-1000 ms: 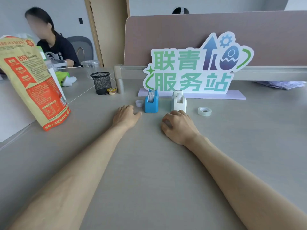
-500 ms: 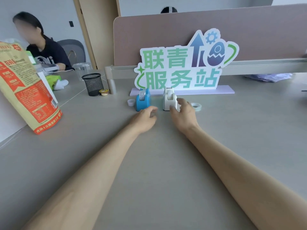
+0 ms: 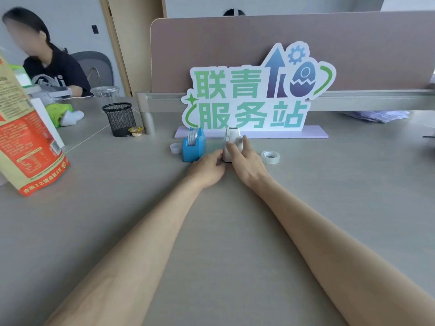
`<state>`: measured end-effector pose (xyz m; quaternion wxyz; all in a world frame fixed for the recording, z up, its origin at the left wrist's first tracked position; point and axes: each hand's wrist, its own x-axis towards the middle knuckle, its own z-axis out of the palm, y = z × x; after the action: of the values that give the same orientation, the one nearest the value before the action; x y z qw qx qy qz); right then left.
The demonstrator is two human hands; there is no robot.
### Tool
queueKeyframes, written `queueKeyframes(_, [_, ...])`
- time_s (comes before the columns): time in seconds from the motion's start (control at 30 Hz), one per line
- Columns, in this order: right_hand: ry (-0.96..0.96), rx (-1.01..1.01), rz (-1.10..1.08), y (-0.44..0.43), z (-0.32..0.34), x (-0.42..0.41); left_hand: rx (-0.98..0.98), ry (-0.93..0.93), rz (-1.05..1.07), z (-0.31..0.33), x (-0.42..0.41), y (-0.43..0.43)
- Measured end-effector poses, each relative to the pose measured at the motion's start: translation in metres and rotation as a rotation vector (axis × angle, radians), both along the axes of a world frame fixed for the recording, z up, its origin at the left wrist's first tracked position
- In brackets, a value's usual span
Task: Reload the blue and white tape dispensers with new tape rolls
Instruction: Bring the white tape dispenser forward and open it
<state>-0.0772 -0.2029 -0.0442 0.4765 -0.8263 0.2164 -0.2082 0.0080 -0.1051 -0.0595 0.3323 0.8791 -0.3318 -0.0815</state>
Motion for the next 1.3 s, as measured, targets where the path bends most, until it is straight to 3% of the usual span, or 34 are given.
queueKeyframes(0.2, [0.036, -0.103, -0.066, 0.002, -0.004, -0.017, -0.214, 0.105, -0.133, -0.009, -0.018, 0.017])
queueKeyframes(0.47, [0.027, -0.234, -0.045, -0.008, -0.010, -0.057, -0.213, 0.164, -0.143, -0.005, -0.045, 0.047])
queueKeyframes(0.7, [0.066, -0.437, -0.093, -0.001, -0.006, -0.061, -0.286, 0.074, 0.047, 0.001, -0.057, 0.057])
queueKeyframes(0.83, [0.039, -0.425, -0.031, -0.005, -0.006, -0.074, -0.298, 0.021, 0.138, 0.000, -0.054, 0.059])
queueKeyframes(0.97, [0.031, -0.364, 0.118, -0.008, -0.003, -0.094, -0.372, 0.110, 0.177, 0.002, -0.053, 0.060])
queueKeyframes(1.1, [0.019, -0.336, 0.246, -0.009, 0.001, -0.107, -0.471, 0.334, 0.050, 0.004, -0.052, 0.061])
queueKeyframes(1.3, [0.008, -0.485, 0.249, -0.003, -0.003, -0.111, -0.415, 0.325, -0.095, 0.003, -0.048, 0.066])
